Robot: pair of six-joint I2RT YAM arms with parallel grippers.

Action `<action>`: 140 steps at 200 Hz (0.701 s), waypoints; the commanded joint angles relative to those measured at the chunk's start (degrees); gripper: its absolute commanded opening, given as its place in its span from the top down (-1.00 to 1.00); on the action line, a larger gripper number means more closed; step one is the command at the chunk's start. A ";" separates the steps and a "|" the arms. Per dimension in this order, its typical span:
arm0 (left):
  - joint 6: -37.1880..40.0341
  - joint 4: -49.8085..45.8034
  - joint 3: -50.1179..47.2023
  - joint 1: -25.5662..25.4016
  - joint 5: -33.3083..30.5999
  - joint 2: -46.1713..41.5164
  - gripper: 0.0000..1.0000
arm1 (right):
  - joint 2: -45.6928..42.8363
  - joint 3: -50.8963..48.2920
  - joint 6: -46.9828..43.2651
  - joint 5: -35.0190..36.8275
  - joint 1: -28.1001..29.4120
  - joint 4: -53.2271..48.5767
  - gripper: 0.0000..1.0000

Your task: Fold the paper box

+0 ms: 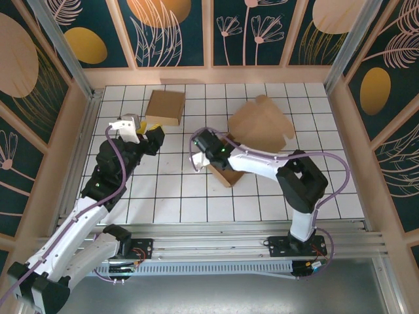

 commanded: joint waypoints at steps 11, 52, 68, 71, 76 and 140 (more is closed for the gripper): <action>4.28 0.90 0.34 -0.32 2.61 0.34 -0.17 | -7.23 -1.90 -11.41 -1.14 0.42 0.19 0.28; 5.74 -7.23 7.88 -0.28 6.31 9.14 -0.13 | -15.15 -4.33 9.04 -0.59 0.13 -6.09 -0.02; 4.60 -10.46 11.12 -0.27 10.72 13.80 -0.13 | -16.90 -3.11 29.70 -1.00 -0.53 -6.92 -0.10; 4.52 -11.05 11.98 -0.30 11.92 14.85 -0.13 | -17.19 -2.12 35.09 -1.88 -1.06 -8.33 -0.12; 4.42 -12.77 13.50 -0.28 13.65 16.80 -0.13 | -17.44 0.14 43.40 -4.76 -2.54 -11.58 -0.15; 4.19 -24.12 34.12 3.11 32.93 45.14 -0.29 | -28.29 -17.06 115.85 -54.13 -42.25 4.13 -0.69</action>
